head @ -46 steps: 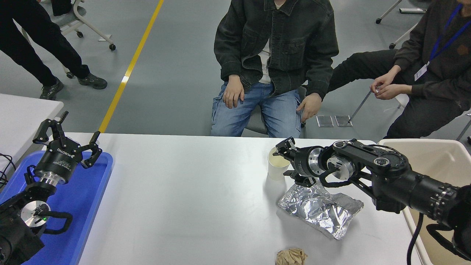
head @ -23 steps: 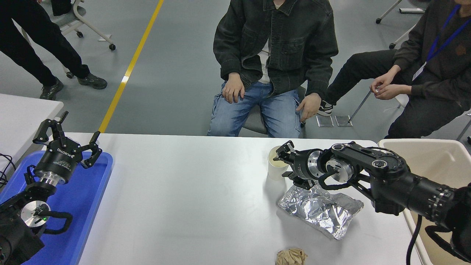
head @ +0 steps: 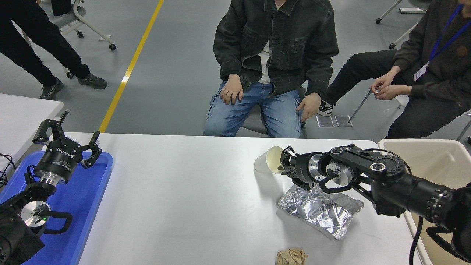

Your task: Clean the table surface

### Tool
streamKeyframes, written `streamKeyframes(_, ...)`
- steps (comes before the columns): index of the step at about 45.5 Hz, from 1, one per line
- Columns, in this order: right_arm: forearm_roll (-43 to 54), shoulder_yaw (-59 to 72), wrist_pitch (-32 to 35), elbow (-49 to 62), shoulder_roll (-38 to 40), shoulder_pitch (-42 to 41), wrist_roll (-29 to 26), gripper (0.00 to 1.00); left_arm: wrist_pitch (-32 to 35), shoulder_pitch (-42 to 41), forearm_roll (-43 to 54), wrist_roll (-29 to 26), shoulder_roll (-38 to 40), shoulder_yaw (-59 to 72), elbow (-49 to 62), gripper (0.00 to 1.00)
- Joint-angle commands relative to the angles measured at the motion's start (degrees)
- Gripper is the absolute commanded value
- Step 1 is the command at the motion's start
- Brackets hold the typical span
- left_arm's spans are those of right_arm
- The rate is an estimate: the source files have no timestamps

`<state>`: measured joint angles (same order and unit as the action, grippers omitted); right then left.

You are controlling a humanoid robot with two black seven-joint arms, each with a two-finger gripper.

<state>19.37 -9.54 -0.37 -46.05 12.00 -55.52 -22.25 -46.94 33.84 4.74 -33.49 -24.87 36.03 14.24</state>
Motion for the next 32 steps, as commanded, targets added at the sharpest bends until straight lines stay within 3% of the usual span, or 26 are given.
streamKeyframes(1,-0.65,-1.09,0.19,0.0,0.31,-0.12,0.19,0.0,0.0,0.0,0.0,0.0,0.0,0.0,0.0,1.0)
streamKeyframes(13,-1.18,-2.59,0.28,-2.9,1.18,0.06,-0.43,0.0,0.0,0.0,0.0,0.0,0.0,0.0,0.0,1.0)
streamKeyframes(32,0.14,2.42,8.19,-19.78,18.23,-2.93,-3.15,0.0,0.0,0.0,0.0,0.0,0.0,0.0,0.0,1.0)
